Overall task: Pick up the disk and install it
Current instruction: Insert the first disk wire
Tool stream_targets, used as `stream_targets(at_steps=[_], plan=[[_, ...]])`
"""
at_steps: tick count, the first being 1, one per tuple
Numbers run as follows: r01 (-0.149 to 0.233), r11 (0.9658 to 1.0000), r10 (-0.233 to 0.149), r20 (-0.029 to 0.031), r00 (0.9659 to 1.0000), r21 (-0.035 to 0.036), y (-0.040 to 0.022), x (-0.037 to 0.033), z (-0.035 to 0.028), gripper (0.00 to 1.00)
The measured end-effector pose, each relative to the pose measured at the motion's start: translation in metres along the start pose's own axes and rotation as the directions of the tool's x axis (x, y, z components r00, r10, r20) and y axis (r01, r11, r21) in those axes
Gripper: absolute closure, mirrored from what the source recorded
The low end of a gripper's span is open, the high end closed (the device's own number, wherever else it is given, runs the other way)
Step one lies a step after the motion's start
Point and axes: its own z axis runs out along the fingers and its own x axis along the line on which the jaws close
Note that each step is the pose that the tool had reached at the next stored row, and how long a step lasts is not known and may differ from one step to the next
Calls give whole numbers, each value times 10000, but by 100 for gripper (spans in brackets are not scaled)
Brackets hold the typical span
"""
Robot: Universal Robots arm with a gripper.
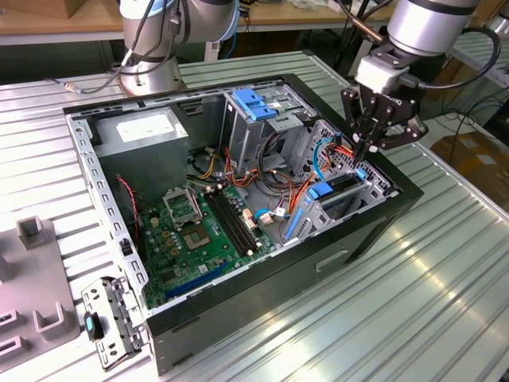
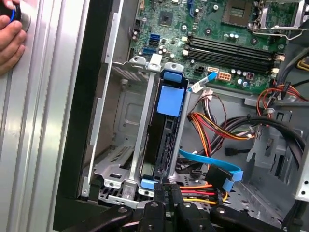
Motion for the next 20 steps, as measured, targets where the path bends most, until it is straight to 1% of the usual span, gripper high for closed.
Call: stream_targets(at_steps=[3,6,8,11,12,17,18,20], plan=[[-474,9989,474,-34,9989,-36,0,0,4,84],[-1072,9942,1072,-79,9942,-78,1,-1,14,84],[-1360,9907,1359,-101,9907,-96,2,-1,18,84],[-1575,9875,1574,-116,9875,-110,9,-3,24,84],[-1608,9869,1607,-117,9869,-112,14,-4,25,84],[-1632,9865,1631,-120,9865,-114,55,-11,23,84],[-1687,9856,1686,-124,9856,-117,60,-12,23,84],[-1917,9814,1915,-144,9814,-130,61,-12,25,84]])
